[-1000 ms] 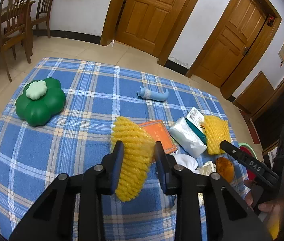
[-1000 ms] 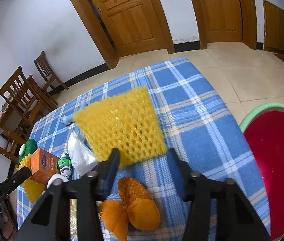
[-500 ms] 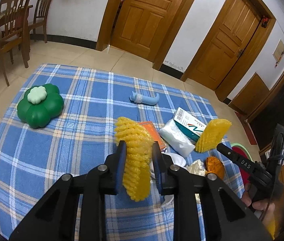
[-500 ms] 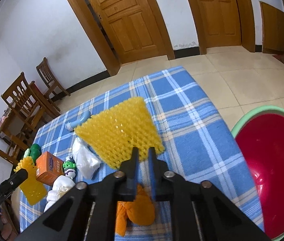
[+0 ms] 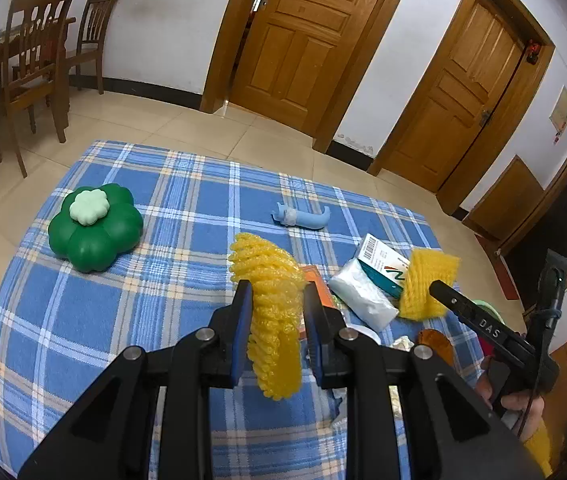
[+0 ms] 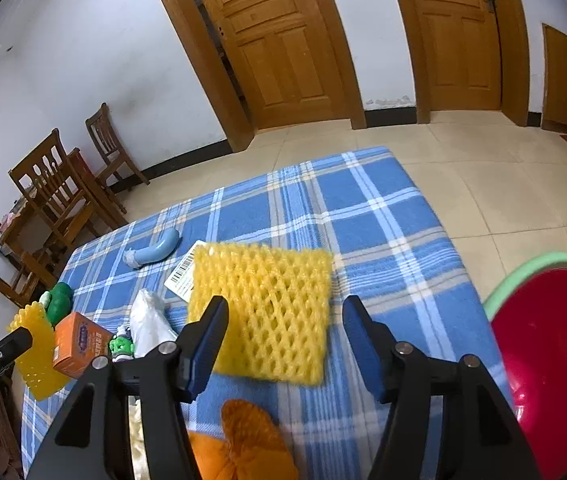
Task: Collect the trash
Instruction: 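Carry both yellow foam items over the red bucket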
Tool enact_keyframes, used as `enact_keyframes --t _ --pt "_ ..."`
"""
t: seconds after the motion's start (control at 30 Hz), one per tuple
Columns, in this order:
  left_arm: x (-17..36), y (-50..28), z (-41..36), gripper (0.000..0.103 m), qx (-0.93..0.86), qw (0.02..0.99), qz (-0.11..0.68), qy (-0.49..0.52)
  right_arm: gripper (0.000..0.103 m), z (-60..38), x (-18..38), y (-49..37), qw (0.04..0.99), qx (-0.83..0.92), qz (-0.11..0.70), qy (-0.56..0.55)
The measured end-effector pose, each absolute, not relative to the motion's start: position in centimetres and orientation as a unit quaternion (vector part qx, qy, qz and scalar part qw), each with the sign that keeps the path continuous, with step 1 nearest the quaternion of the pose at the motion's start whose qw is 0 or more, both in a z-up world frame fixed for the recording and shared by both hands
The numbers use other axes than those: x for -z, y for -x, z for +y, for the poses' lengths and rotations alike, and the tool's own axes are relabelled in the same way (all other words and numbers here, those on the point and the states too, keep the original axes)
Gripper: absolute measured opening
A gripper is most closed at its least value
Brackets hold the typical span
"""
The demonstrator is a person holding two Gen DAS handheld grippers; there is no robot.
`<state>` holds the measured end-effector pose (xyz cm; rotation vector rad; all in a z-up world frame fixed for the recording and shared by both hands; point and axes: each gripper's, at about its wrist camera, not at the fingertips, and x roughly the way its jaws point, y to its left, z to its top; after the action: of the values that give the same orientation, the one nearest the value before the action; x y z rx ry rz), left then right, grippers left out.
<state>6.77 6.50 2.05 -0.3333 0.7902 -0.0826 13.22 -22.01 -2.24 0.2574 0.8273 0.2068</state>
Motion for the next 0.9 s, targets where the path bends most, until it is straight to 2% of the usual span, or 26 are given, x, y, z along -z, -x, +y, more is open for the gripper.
enact_keyframes --t 0.1,0.2,0.27,0.3,0.9 --pt "-1.9 -7.0 6.5 0.025 0.040 0.908 0.385 0.161 0.060 -22.2 2.7 -13.5 0.897 -0.109 0.405 -0.144" --pt "-1.8 -7.1 6.6 0.025 0.038 0.908 0.385 0.160 0.043 -22.6 2.9 -13.2 0.891 -0.119 0.405 -0.166" --pt "-1.8 -7.1 6.6 0.025 0.038 0.908 0.385 0.161 0.015 -22.7 2.7 -12.9 0.892 -0.122 0.400 -0.172" --pt "-1.8 -7.1 6.6 0.025 0.038 0.908 0.385 0.161 0.013 -22.7 2.5 -12.8 0.893 -0.120 0.398 -0.170" --pt "-4.2 -4.9 3.8 0.025 0.067 0.916 0.369 0.143 0.012 -25.0 -3.1 -6.4 0.910 -0.134 0.330 -0.213"
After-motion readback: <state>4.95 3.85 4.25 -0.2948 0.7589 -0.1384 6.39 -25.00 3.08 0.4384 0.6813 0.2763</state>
